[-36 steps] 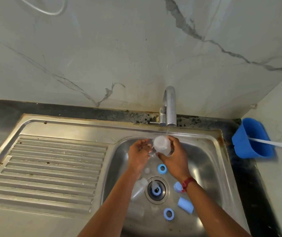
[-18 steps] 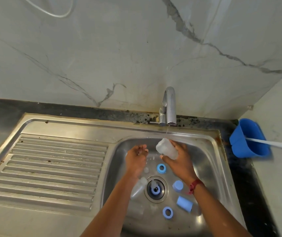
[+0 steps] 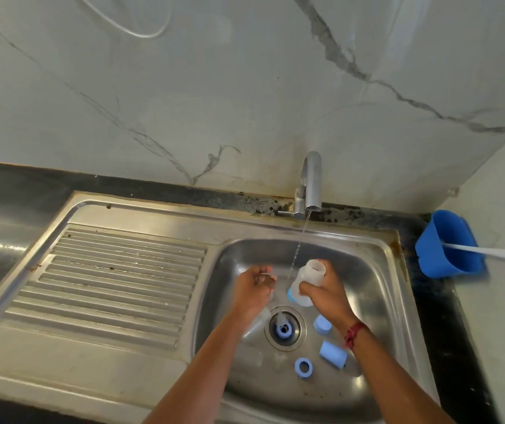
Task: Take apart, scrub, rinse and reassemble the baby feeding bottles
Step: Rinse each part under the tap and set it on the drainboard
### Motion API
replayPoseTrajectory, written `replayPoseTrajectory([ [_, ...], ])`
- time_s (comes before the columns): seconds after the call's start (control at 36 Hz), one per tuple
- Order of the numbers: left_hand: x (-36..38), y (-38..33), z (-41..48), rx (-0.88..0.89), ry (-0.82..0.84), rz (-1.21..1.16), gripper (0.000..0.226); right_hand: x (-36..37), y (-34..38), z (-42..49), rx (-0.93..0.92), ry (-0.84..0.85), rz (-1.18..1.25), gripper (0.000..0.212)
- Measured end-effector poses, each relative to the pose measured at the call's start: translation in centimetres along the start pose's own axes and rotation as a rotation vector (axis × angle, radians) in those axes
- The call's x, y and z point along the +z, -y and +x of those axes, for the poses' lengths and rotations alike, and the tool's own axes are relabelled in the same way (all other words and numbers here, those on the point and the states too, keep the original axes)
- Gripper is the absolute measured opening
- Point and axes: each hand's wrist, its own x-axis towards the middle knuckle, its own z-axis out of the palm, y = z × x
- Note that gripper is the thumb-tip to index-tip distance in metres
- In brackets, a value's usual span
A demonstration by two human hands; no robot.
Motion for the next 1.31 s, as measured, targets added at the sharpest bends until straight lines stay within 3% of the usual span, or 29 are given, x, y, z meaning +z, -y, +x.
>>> replayPoseTrajectory([
  [0.19,0.1,-0.1,-1.8,0.068,-0.024,-0.018,0.024,0.2,-0.3,-1.4,0.033,0.108,-0.091,0.056],
  [0.36,-1.0,0.1,-2.6,0.022,-0.083,-0.056,0.028,0.6,0.7,-1.8,-0.051,0.112,-0.09,0.038],
  [0.56,-3.6,0.1,-2.5,-0.01,-0.001,-0.136,0.018,3.2,3.5,-2.8,-0.16,0.053,-0.088,0.062],
  [0.69,-5.7,-0.3,-2.4,-0.082,0.071,-0.269,0.017,5.2,4.8,-3.1,-0.191,0.062,-0.045,0.059],
  [0.83,-8.6,-0.5,-1.5,-0.133,0.121,-0.111,0.01,7.4,6.2,-2.5,-0.203,0.021,-0.132,0.057],
  [0.89,-10.0,-0.6,-0.5,-0.137,0.058,-0.084,0.013,8.6,7.1,-2.1,-0.237,-0.018,-0.18,0.062],
  [1.06,-16.7,-0.8,2.9,-0.023,-0.191,-0.386,0.021,13.8,9.9,0.4,-0.303,0.077,-0.219,0.06],
  [1.19,-21.1,0.8,5.3,0.105,-0.516,-0.306,0.012,17.8,11.1,2.2,-0.362,0.159,-0.27,0.062],
  [1.31,-22.4,0.1,5.5,0.142,-0.602,-0.385,0.019,20.4,11.9,3.3,-0.395,0.224,-0.323,0.063],
])
